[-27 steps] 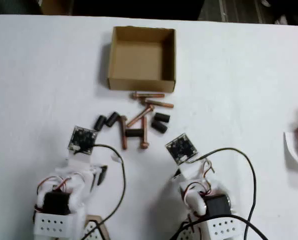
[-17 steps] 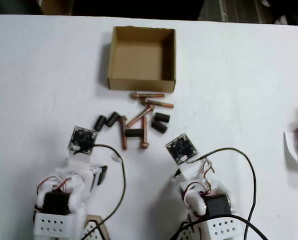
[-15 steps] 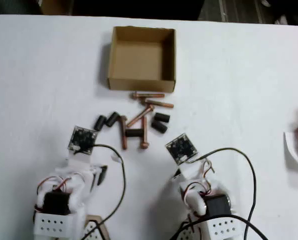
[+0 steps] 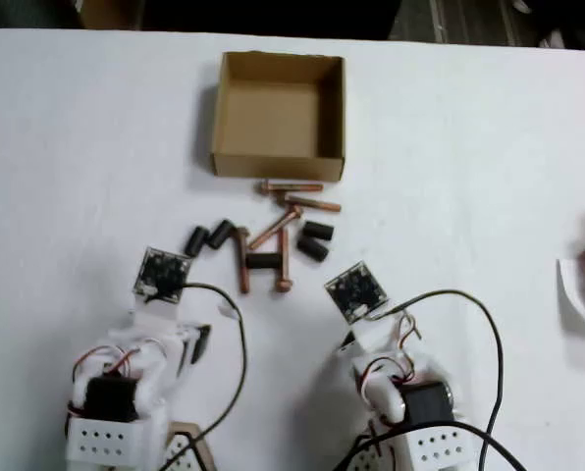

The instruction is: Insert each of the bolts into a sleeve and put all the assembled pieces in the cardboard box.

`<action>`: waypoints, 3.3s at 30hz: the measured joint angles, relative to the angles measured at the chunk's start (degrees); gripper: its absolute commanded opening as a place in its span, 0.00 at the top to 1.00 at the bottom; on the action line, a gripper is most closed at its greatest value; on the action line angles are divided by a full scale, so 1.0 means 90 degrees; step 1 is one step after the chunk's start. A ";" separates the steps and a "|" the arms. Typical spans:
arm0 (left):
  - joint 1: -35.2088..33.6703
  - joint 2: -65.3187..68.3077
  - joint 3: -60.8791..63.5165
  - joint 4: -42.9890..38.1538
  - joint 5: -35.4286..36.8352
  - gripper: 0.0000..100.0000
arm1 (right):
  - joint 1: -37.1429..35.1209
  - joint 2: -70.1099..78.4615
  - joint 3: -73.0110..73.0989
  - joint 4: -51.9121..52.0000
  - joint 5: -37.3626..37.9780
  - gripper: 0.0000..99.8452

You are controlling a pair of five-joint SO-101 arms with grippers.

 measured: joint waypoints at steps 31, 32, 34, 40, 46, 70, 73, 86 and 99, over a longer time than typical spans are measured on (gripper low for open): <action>0.0000 0.0000 0.0000 0.0000 0.0000 0.74 | 0.0303 -0.0029 -0.0078 -0.1006 0.0000 0.76; 0.0000 0.0000 0.0000 0.0000 0.0000 0.74 | 0.0283 -0.0039 -0.0078 -0.1114 -0.0020 0.76; 0.0000 0.0000 0.0000 0.0000 0.0000 0.74 | 0.0156 -0.0039 -0.0195 -0.1241 -0.0166 0.76; 0.0000 0.0000 0.0000 0.0000 0.0000 0.74 | -0.0596 0.0195 -0.1543 -0.0947 -0.0791 0.76; 0.0000 0.0000 0.0000 0.0000 0.0000 0.74 | -0.0606 0.2921 -0.3536 -0.0928 -0.0694 0.76; 0.0000 0.0000 0.0000 0.0000 0.0000 0.74 | -0.1192 1.1643 -0.8772 -0.0156 -0.0508 0.76; 0.0000 0.0000 0.0000 0.0000 0.0000 0.74 | -0.1358 1.1956 -0.8772 -0.0400 -0.0508 0.76; -0.0117 0.0000 0.0000 -0.1602 -0.0010 0.74 | -0.1338 1.2796 -0.8772 -0.1143 -0.0508 0.76; -0.0596 0.0000 0.0000 -0.2930 0.0234 0.74 | -0.1123 1.3333 -0.8928 -0.1592 -0.0508 0.76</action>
